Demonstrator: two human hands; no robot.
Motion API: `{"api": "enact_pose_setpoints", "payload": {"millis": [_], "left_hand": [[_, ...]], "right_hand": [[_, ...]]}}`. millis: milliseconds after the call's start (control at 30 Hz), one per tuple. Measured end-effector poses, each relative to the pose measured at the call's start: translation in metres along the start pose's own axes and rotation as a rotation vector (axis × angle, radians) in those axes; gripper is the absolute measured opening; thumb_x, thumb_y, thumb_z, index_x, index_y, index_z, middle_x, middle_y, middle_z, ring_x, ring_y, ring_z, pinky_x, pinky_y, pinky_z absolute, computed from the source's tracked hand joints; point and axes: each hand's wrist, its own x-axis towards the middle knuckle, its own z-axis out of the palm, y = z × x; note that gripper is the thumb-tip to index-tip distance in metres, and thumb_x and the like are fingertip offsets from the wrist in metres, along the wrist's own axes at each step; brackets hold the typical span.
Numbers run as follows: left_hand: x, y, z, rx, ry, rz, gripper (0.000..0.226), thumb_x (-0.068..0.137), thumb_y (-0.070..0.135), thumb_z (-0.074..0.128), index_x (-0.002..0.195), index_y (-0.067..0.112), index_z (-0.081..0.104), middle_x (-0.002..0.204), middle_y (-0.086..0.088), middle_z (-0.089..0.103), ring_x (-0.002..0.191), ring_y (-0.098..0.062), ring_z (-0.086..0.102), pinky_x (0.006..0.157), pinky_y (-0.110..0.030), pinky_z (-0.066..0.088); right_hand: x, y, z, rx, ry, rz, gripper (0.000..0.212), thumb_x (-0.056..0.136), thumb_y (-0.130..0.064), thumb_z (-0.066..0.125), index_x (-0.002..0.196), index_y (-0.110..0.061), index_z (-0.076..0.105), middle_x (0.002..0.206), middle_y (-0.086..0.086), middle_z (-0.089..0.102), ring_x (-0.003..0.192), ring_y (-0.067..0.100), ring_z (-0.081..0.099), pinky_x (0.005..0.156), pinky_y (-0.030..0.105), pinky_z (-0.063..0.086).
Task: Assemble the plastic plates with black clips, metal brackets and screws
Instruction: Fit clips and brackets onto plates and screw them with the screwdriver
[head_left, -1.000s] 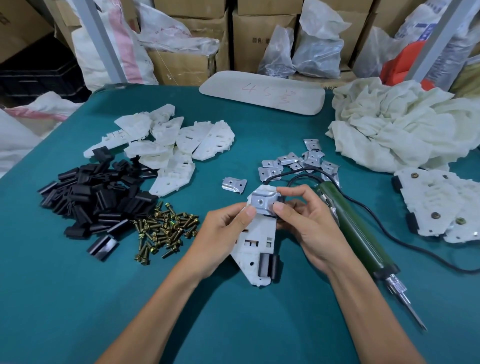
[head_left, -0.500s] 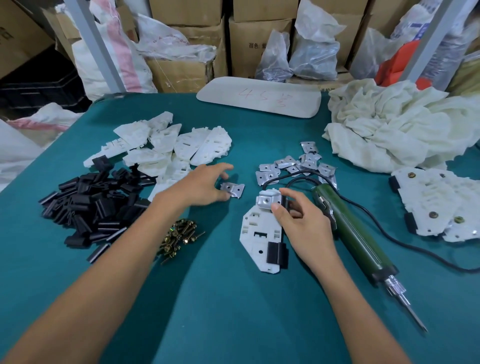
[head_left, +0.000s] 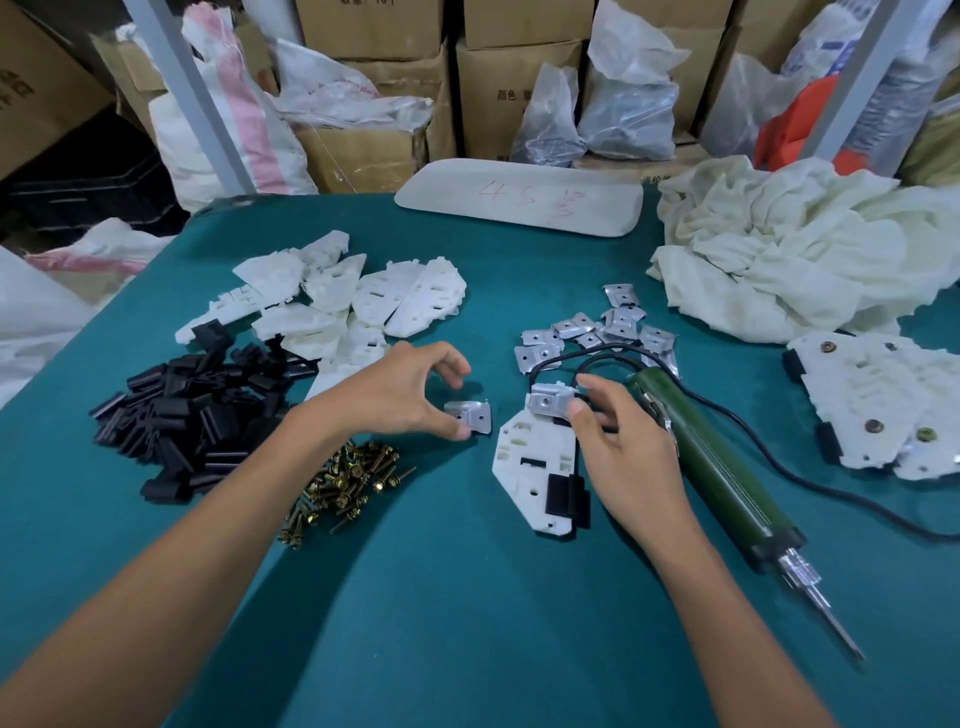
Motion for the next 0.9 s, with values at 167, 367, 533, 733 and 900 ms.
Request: {"api": "enact_pose_setpoints", "payload": {"millis": [167,367,533,733,900], "left_hand": [[-0.018,0.013,0.003,0.095,0.093,0.01,0.053,0.073,0.039,0.086,0.117,0.039,0.056,0.1,0.024,0.069,0.104,0.0,0.057,0.086,-0.021,0.042],[-0.062,0.055,0.022,0.048,0.107,0.189,0.055,0.069,0.05,0.075,0.117,0.05,0.049,0.102,0.029,0.067,0.106,0.004,0.056,0.089,-0.02,0.043],[-0.062,0.072,0.047,0.17,0.027,0.266,0.059,0.076,0.046,0.075,0.125,0.047,0.042,0.106,0.024,0.063,0.104,0.004,0.048,0.091,-0.024,0.044],[-0.057,0.073,0.06,0.14,0.065,0.31,0.057,0.076,0.048,0.075,0.124,0.048,0.044,0.104,0.02,0.064,0.099,0.006,0.048,0.083,-0.016,0.041],[-0.058,0.066,0.068,-0.003,0.151,0.316,0.051,0.075,0.037,0.083,0.12,0.037,0.058,0.102,0.021,0.068,0.097,0.004,0.051,0.082,-0.015,0.043]], "right_hand": [[-0.019,0.0,-0.012,0.037,0.035,-0.001,0.025,0.103,-0.038,0.055,0.127,-0.041,0.061,0.109,-0.036,0.062,0.103,-0.012,0.061,0.087,0.015,0.045],[-0.053,0.011,-0.027,0.083,-0.095,0.15,0.023,0.105,-0.023,0.051,0.096,-0.037,0.067,0.079,-0.012,0.069,0.052,0.013,0.064,0.052,0.021,0.053],[-0.055,0.006,-0.023,0.172,-0.155,0.249,0.027,0.104,-0.013,0.052,0.096,-0.029,0.072,0.071,-0.009,0.071,0.056,0.019,0.067,0.063,0.039,0.062],[-0.055,0.006,-0.02,0.298,-0.182,0.247,0.014,0.099,-0.01,0.063,0.098,-0.021,0.072,0.076,0.003,0.075,0.071,0.02,0.075,0.076,0.038,0.063],[-0.049,0.003,-0.022,0.455,-0.217,0.309,0.012,0.095,-0.008,0.07,0.093,-0.021,0.07,0.078,0.01,0.076,0.071,0.019,0.074,0.07,0.024,0.059]]}}
